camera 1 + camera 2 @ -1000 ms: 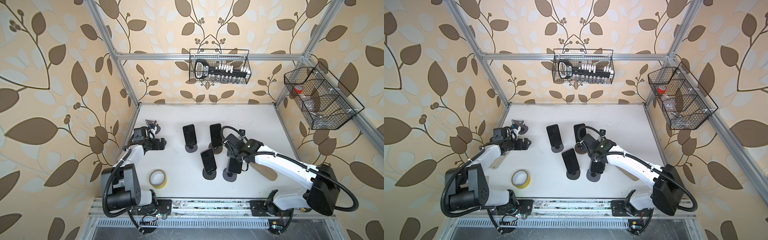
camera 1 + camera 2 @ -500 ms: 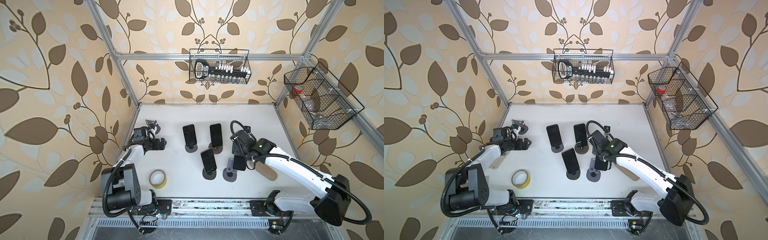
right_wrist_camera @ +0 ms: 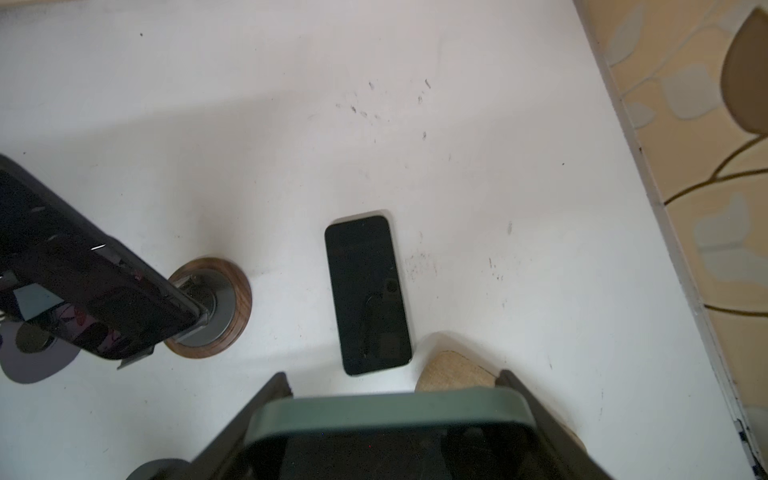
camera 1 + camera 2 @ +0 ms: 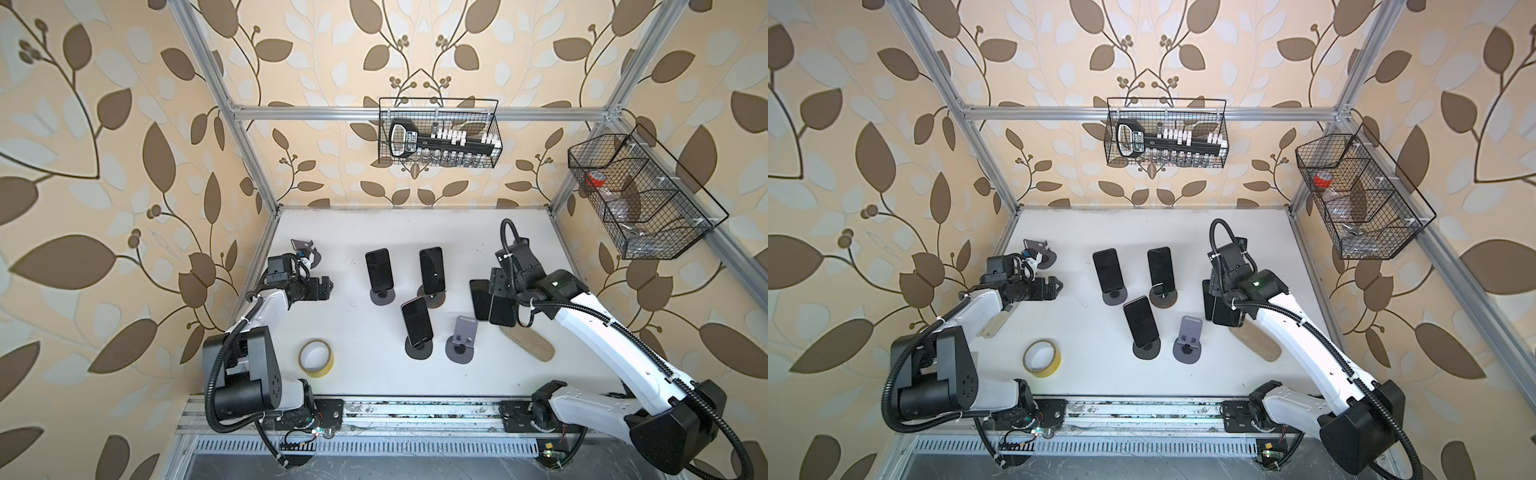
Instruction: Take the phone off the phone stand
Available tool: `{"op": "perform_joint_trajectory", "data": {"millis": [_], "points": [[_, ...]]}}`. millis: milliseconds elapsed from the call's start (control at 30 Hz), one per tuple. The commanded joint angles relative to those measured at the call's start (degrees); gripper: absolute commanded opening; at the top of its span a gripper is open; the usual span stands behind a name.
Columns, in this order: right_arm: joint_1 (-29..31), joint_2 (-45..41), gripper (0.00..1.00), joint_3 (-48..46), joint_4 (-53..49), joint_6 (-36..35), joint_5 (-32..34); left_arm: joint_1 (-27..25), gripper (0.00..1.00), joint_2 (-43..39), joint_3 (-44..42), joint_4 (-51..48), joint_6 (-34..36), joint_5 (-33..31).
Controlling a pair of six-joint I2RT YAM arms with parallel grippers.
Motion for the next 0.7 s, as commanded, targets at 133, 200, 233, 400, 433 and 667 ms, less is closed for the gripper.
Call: {"op": "perform_joint_trajectory", "data": {"millis": [133, 200, 233, 400, 433, 667], "points": [[-9.1, 2.5, 0.62, 4.7, 6.9, -8.4, -3.7, -0.1, 0.99, -0.8, 1.5, -0.5, 0.5, 0.7], [-10.4, 4.7, 0.62, 5.5, 7.9, -10.0, -3.2, -0.1, 0.99, -0.7, 1.5, -0.6, 0.5, 0.8], [-10.8, 5.9, 0.62, 6.1, 8.0, -10.8, -2.6, 0.0, 0.99, -0.6, 1.6, -0.6, 0.5, 0.8], [-11.2, 11.2, 0.63, 6.2, 12.9, -15.6, -2.2, -0.1, 0.99, 0.1, 1.6, -0.6, 0.2, 1.7], [-11.3, 12.3, 0.62, 6.5, 13.4, -16.3, -2.4, 0.0, 0.99, 0.4, 1.6, -0.7, 0.1, 1.8], [-12.8, 23.7, 0.62, 12.5, 13.5, -18.5, -2.3, -0.1, 0.99, 1.3, 1.7, -0.6, -0.2, 2.7]]}}
